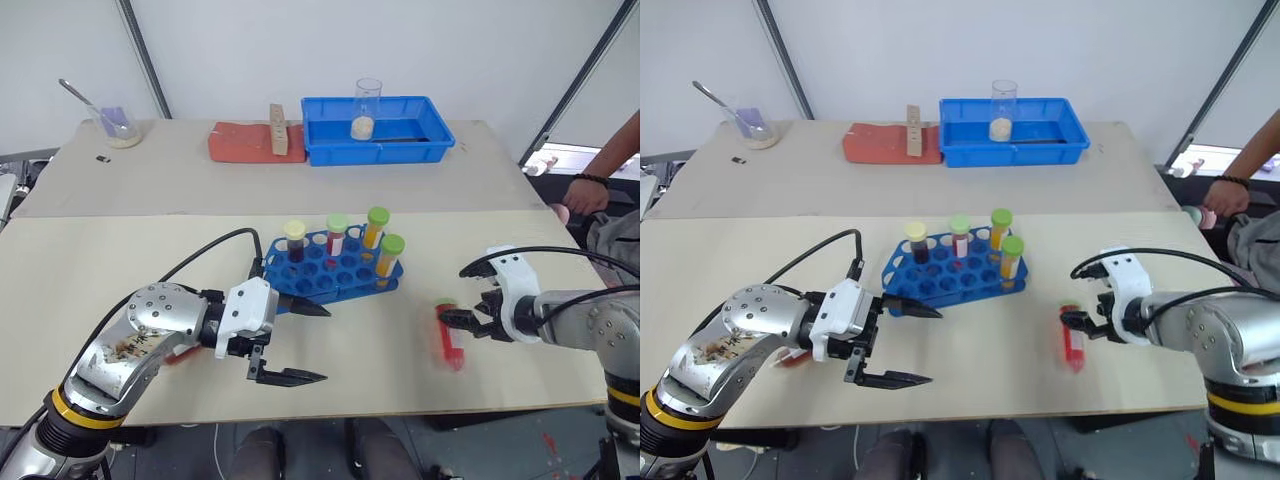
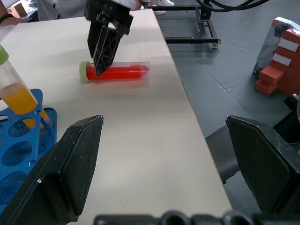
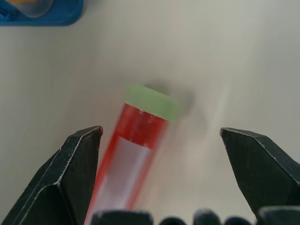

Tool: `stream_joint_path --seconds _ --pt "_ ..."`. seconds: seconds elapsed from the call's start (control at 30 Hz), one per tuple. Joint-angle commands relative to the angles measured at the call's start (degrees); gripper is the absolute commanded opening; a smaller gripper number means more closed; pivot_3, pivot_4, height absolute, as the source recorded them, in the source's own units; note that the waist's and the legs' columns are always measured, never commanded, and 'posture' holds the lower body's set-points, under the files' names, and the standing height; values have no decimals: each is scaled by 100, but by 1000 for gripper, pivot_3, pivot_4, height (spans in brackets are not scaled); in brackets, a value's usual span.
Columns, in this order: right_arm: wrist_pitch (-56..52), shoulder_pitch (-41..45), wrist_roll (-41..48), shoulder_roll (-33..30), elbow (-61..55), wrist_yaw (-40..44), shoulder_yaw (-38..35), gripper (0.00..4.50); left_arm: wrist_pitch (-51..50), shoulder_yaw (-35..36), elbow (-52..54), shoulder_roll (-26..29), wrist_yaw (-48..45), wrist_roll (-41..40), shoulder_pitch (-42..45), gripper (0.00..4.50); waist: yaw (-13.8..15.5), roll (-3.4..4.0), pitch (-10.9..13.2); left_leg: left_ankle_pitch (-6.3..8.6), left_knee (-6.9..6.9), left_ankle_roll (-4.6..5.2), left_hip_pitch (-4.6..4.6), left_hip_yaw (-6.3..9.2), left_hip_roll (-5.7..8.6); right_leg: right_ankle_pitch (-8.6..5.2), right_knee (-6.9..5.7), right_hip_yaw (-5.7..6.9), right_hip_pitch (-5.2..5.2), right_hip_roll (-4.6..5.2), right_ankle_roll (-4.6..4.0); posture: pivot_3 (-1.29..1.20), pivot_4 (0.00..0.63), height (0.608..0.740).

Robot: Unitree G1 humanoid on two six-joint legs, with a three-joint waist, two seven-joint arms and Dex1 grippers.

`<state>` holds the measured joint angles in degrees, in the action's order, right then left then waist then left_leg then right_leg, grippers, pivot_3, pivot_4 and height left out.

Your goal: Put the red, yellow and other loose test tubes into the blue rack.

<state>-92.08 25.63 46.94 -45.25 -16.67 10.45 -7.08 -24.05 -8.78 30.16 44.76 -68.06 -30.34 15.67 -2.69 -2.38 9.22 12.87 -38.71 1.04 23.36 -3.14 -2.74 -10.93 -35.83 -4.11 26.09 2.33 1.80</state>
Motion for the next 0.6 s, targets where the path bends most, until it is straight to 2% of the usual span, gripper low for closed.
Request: stream_joint_path --seconds 0.03,0.1,0.13,0.27,0.4,0.6 --pt "-42 325 394 -94 428 -254 299 4465 15 44 105 6 42 -16 39 4500 8 0 0 0 0 0 2 1 0 0 0 0 0 0 0 0 150 740" --pt "-42 476 539 -153 666 -357 473 4465 17 41 127 11 51 -14 14 4500 14 0 0 0 0 0 4 1 0 1 3 1 -1 0 2 0 150 740" --pt "-42 536 659 -201 798 -421 543 4225 19 37 136 14 57 -10 3 4500 14 -1 0 0 -1 0 5 1 0 2 5 0 -1 1 4 0 150 740" --pt "-42 612 1514 -511 1137 -747 771 2993 28 29 160 17 78 -2 -22 4500 29 -1 0 0 -2 0 6 1 1 4 8 -1 -3 1 6 0 150 740" --pt "-42 521 2343 -884 978 -1090 937 1649 47 4 174 -6 112 14 -56 4500 26 -2 0 0 2 0 5 5 -1 2 7 1 -3 0 5 0 150 740" --pt "-42 570 2584 -897 927 -1511 895 1649 102 -38 140 -52 133 55 -93 4500 20 -2 1 0 0 1 5 3 0 3 7 -1 -3 0 6 0 150 740"
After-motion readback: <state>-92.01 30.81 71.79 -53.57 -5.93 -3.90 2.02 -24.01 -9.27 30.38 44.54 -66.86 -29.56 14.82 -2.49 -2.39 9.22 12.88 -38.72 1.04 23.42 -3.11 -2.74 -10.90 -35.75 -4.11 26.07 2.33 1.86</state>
